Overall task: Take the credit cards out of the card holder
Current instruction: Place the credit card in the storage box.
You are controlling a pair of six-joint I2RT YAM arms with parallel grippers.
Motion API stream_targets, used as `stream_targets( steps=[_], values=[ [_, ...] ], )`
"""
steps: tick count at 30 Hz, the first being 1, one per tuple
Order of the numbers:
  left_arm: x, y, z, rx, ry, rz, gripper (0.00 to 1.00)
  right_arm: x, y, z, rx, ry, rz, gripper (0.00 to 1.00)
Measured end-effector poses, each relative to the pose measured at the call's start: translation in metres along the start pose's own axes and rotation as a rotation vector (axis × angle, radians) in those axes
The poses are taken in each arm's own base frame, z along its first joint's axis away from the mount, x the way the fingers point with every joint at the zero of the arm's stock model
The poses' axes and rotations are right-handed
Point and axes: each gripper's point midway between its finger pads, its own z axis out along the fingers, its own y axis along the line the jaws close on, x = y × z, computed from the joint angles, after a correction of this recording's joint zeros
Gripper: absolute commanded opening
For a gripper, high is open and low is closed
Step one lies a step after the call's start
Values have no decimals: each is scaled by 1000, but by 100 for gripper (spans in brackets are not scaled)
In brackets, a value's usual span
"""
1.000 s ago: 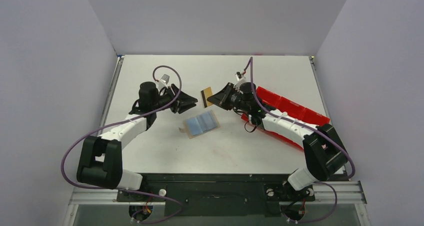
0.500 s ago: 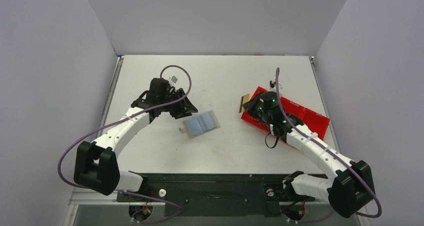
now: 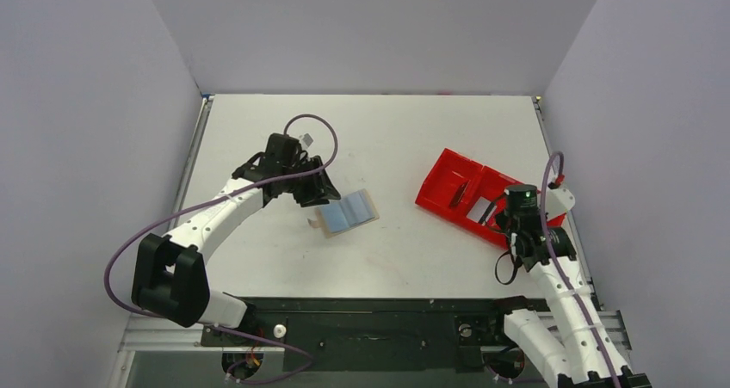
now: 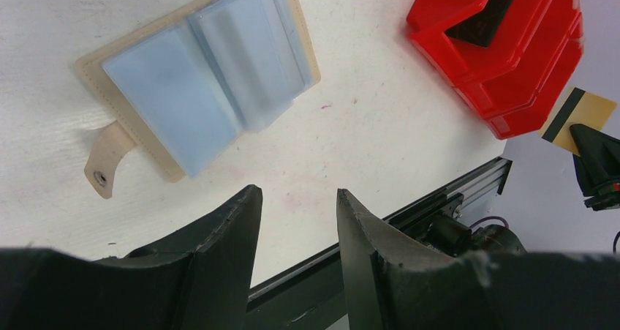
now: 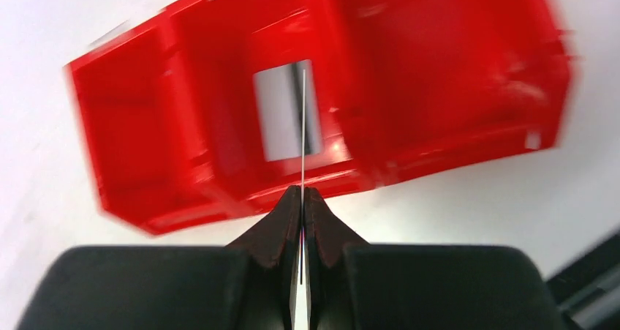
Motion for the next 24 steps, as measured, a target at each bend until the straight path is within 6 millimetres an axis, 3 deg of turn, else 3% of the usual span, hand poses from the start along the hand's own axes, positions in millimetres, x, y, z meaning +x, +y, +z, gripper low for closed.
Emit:
stream_targets(
  steps=[5, 10, 15, 24],
  values=[
    [4, 1, 1, -7, 15, 14, 40, -16, -60, -1, 218, -33, 51, 0],
    [5, 2, 1, -10, 17, 15, 40, -35, -96, -10, 357, -59, 86, 0],
    [5, 3, 2, -16, 15, 14, 40, -41, -111, -11, 422, -48, 79, 0],
    [3, 6, 9, -32, 31, 8, 40, -32, -112, 2, 468, 53, 21, 0]
  ],
)
